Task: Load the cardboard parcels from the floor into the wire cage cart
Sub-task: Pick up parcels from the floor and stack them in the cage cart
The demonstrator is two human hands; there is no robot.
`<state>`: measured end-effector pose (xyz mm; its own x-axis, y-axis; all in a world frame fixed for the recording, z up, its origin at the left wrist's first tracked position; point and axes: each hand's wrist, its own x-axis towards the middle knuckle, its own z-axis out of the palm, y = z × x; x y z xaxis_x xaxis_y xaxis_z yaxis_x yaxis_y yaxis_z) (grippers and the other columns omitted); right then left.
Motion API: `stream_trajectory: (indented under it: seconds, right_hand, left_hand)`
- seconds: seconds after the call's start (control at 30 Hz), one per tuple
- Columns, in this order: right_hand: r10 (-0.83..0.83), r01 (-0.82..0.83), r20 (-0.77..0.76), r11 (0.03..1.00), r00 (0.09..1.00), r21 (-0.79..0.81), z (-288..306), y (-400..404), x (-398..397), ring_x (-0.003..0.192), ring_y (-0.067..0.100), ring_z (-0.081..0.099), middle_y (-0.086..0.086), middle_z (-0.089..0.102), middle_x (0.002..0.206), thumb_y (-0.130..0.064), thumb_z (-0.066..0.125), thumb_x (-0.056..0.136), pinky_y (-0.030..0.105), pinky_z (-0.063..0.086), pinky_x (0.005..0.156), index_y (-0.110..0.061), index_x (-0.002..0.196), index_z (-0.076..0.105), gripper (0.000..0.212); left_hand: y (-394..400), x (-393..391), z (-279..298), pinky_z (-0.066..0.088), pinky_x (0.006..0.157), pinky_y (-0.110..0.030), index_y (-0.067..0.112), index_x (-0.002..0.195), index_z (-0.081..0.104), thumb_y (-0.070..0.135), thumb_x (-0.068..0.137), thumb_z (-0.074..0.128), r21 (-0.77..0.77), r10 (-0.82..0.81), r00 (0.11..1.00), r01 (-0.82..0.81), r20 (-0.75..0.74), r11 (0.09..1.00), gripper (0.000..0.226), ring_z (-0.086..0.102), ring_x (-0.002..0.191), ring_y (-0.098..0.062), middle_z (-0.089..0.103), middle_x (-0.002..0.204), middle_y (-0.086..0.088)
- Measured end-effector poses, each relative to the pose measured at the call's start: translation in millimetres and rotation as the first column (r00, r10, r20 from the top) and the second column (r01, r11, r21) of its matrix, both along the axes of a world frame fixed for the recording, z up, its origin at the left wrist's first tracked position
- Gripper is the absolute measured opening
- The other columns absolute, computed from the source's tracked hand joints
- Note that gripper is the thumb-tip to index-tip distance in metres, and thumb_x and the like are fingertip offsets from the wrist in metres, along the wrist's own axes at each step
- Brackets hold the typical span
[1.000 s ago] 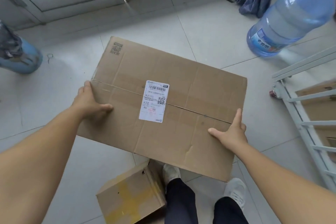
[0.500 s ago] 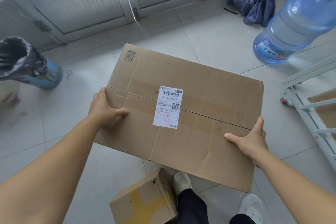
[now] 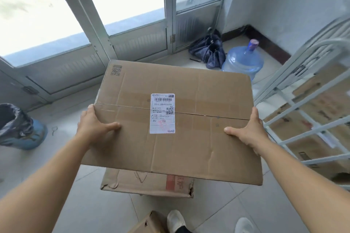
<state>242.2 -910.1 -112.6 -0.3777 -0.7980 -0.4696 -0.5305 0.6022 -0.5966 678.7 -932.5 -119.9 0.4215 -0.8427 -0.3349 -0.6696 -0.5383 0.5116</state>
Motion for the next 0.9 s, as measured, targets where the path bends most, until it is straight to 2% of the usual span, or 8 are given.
stream_trajectory:
  seconds: [0.1, 0.2, 0.4, 0.6, 0.77, 0.9]
  right_hand:
    - [-0.029, 0.029, 0.007, 0.998, 1.000, -0.055, 38, 4, -17, 0.142, 0.028, 0.029, 0.007, 0.018, 0.159, -0.037, 0.086, 0.069, 0.044, 0.033, 0.110, -0.028, 0.155, -0.006, 0.127]
    - [-0.060, 0.061, 0.011, 0.993, 0.998, -0.103, 72, 10, -39, 0.138, 0.029, 0.033, 0.008, 0.022, 0.156, -0.037, 0.085, 0.071, 0.042, 0.035, 0.106, -0.026, 0.156, -0.005, 0.124]
    - [-0.127, 0.128, 0.017, 0.975, 0.992, -0.181, 132, 33, -91, 0.142, 0.027, 0.029, 0.006, 0.021, 0.158, -0.040, 0.085, 0.069, 0.044, 0.033, 0.110, -0.027, 0.156, -0.006, 0.127]
    - [-0.183, 0.180, 0.012, 0.949, 0.983, -0.260, 185, 72, -157, 0.146, 0.027, 0.022, 0.005, 0.015, 0.162, -0.040, 0.084, 0.071, 0.041, 0.029, 0.112, -0.025, 0.156, -0.007, 0.126]
    - [-0.252, 0.240, -0.006, 0.926, 0.968, -0.292, 218, 116, -220, 0.143, 0.029, 0.028, 0.007, 0.017, 0.161, -0.044, 0.085, 0.068, 0.046, 0.035, 0.110, -0.026, 0.156, -0.007, 0.129]
    - [-0.311, 0.294, 0.006, 0.891, 0.950, -0.346, 242, 157, -272, 0.142, 0.029, 0.030, 0.006, 0.019, 0.160, -0.043, 0.086, 0.068, 0.042, 0.035, 0.107, -0.027, 0.156, -0.006, 0.128]
  left_hand:
    - [-9, -17, 39, 0.039, 0.104, -0.050, 0.012, 0.137, 0.037, 0.038, 0.057, 0.092, -0.051, -0.032, 0.999, 0.032, 0.012, 0.998, 0.100, 0.043, 0.121, -0.037, 0.041, 0.130, -0.015]
    - [-19, -40, 79, 0.037, 0.106, -0.050, 0.013, 0.144, 0.032, 0.041, 0.058, 0.091, -0.087, -0.068, 0.997, 0.070, 0.021, 0.994, 0.108, 0.040, 0.126, -0.035, 0.039, 0.135, -0.015]
    - [-27, -95, 144, 0.033, 0.110, -0.049, 0.014, 0.151, 0.023, 0.042, 0.059, 0.090, -0.166, -0.142, 0.990, 0.141, 0.006, 0.976, 0.117, 0.036, 0.132, -0.035, 0.033, 0.144, -0.014]
    - [-18, -164, 196, 0.033, 0.110, -0.049, 0.012, 0.151, 0.024, 0.043, 0.060, 0.089, -0.233, -0.222, 0.975, 0.219, 0.015, 0.948, 0.115, 0.037, 0.133, -0.037, 0.035, 0.147, -0.016]
    - [1, -233, 234, 0.036, 0.107, -0.047, 0.014, 0.150, 0.025, 0.041, 0.063, 0.088, -0.286, -0.290, 0.957, 0.276, -0.006, 0.918, 0.111, 0.041, 0.130, -0.036, 0.037, 0.147, -0.013]
    - [14, -291, 258, 0.040, 0.103, -0.050, 0.014, 0.146, 0.033, 0.044, 0.059, 0.090, -0.313, -0.353, 0.936, 0.328, -0.022, 0.891, 0.109, 0.046, 0.123, -0.035, 0.042, 0.140, -0.012]
